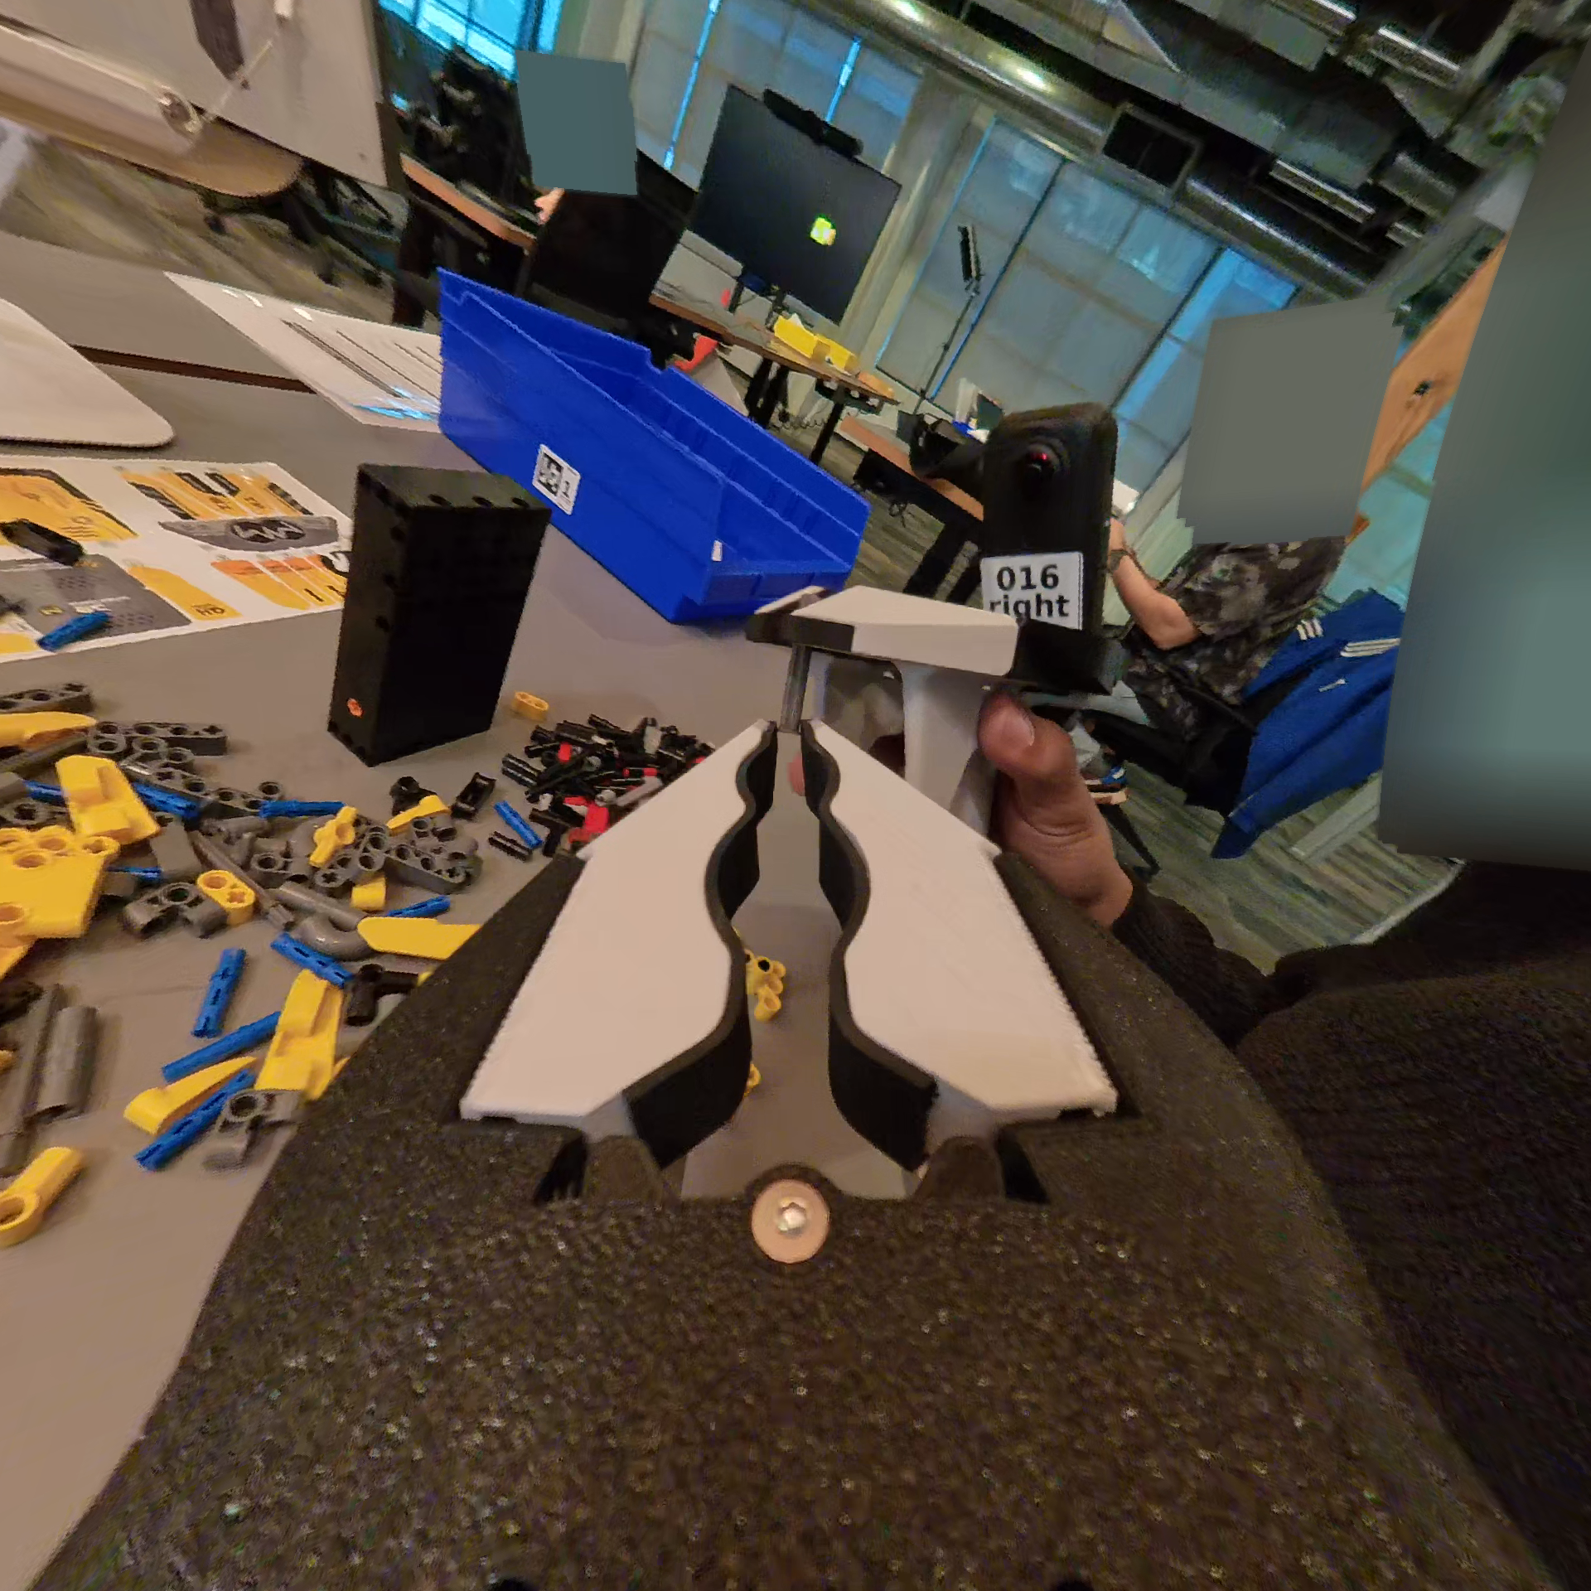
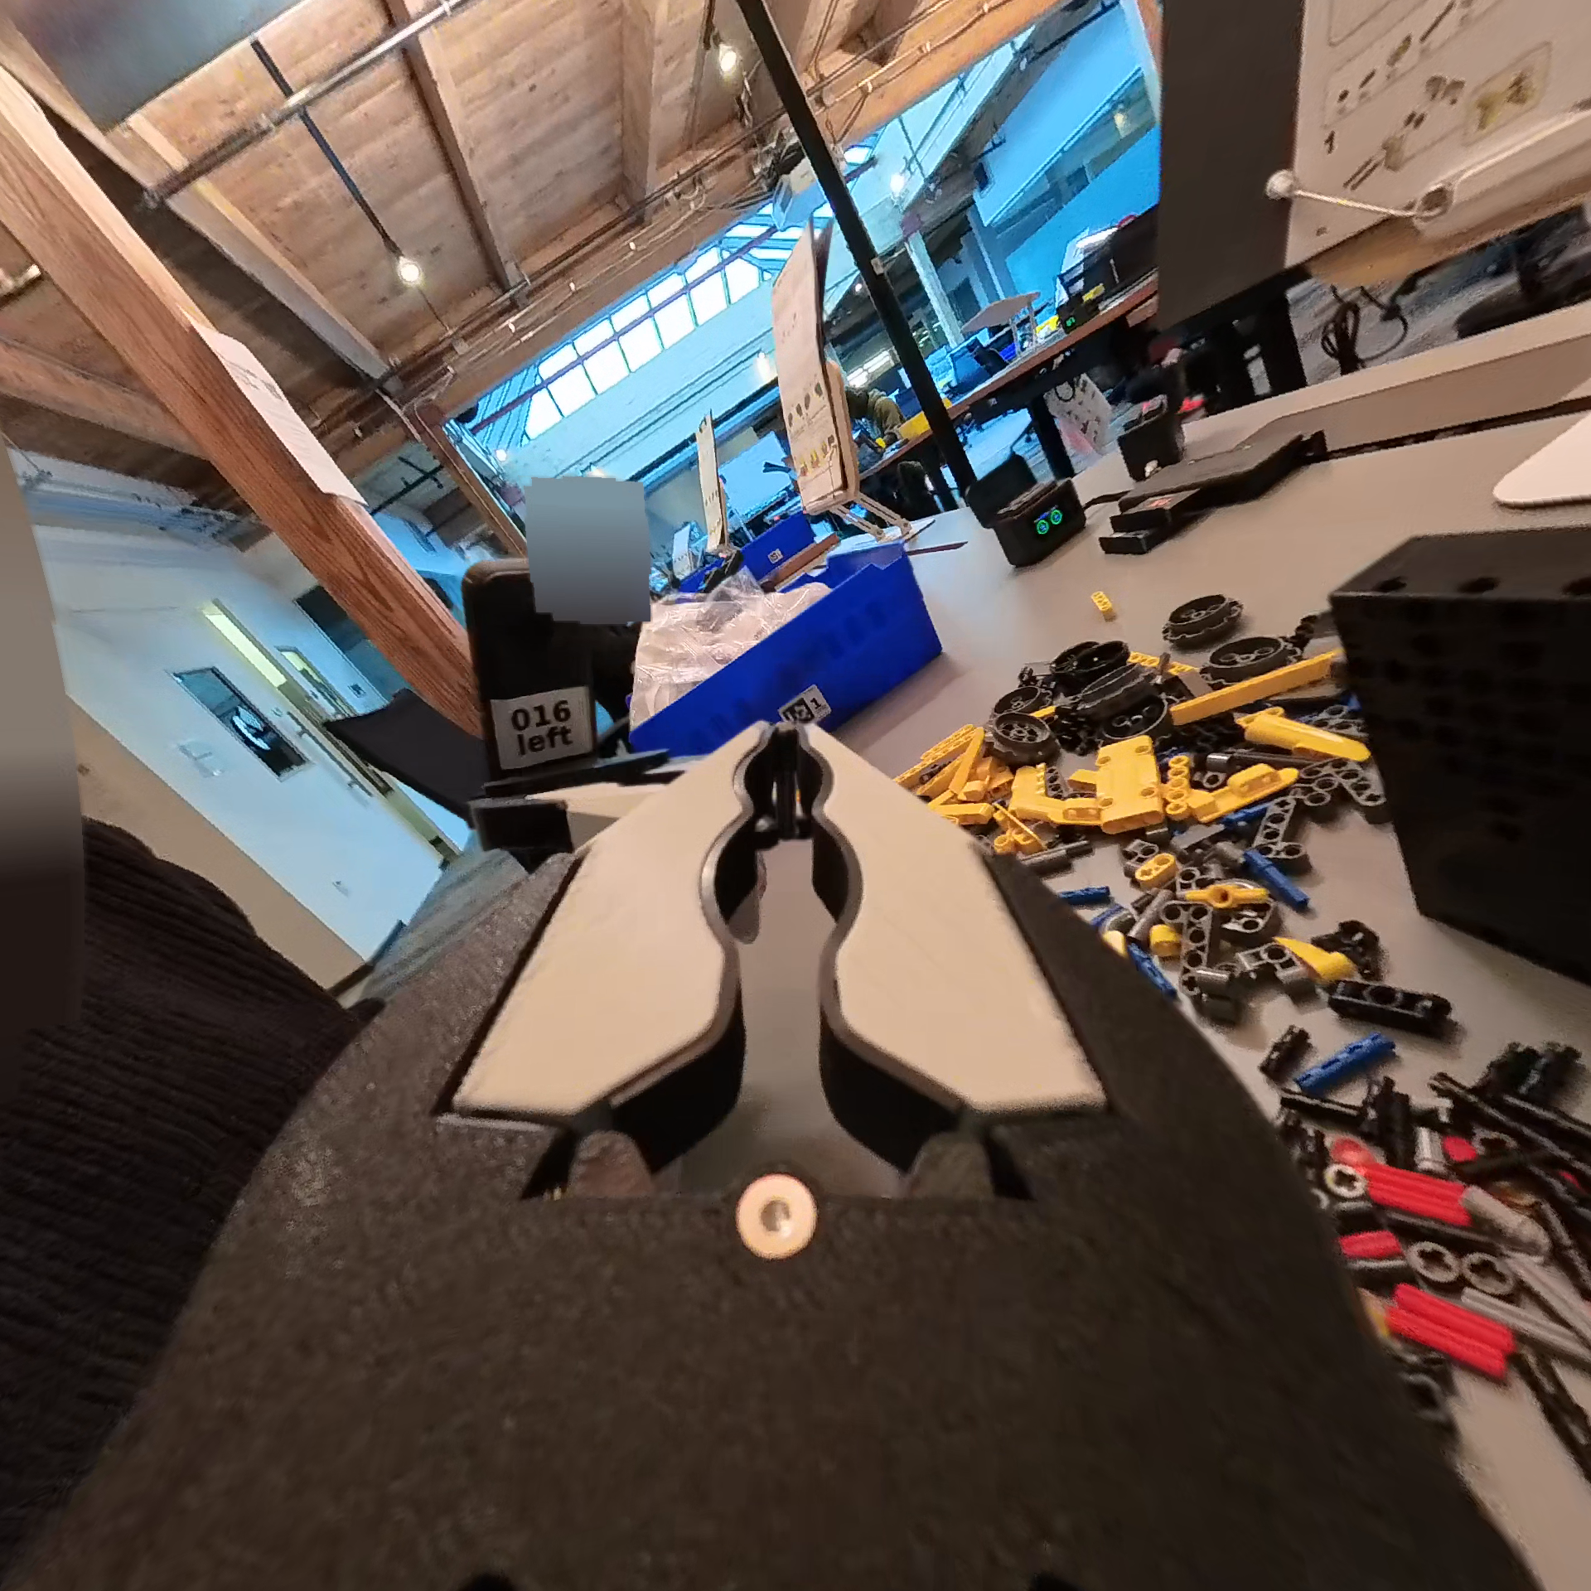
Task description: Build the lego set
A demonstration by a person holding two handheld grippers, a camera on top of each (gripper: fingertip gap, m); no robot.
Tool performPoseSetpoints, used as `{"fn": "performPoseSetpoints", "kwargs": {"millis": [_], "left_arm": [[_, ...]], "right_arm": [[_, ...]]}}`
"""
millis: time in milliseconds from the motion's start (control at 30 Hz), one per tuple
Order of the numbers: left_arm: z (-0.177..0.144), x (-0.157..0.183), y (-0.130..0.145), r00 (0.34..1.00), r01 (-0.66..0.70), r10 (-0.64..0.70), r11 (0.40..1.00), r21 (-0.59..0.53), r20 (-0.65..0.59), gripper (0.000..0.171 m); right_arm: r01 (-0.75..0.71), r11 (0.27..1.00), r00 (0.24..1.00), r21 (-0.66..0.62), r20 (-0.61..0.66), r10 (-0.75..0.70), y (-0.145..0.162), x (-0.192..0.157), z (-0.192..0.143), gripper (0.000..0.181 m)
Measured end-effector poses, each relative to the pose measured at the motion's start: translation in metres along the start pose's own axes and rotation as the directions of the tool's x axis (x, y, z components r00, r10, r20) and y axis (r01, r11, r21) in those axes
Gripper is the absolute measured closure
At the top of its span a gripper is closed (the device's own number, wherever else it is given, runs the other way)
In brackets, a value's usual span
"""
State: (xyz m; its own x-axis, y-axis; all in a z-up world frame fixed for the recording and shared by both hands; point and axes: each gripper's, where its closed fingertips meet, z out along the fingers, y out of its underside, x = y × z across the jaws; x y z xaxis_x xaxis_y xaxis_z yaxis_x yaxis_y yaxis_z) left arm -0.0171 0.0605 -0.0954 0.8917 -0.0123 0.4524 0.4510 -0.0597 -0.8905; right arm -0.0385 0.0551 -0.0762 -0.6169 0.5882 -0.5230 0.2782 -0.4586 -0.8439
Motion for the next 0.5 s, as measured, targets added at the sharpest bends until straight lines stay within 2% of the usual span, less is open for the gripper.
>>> {"fn": "performPoseSetpoints", "kwargs": {"millis": [233,500], "left_arm": [[0.006,0.014,0.009,0.998,-0.038,0.035,0.998,-0.045,-0.057,0.166],[-0.004,0.008,0.006,0.995,0.042,-0.043,0.999,-0.017,-0.090,0.159]], "right_arm": [[0.015,0.997,0.999,-0.076,0.047,-0.012,0.013,-0.010,0.007,0.178],[-0.017,1.000,0.996,-0.024,0.088,0.019,0.000,-0.013,0.000,0.178]]}}
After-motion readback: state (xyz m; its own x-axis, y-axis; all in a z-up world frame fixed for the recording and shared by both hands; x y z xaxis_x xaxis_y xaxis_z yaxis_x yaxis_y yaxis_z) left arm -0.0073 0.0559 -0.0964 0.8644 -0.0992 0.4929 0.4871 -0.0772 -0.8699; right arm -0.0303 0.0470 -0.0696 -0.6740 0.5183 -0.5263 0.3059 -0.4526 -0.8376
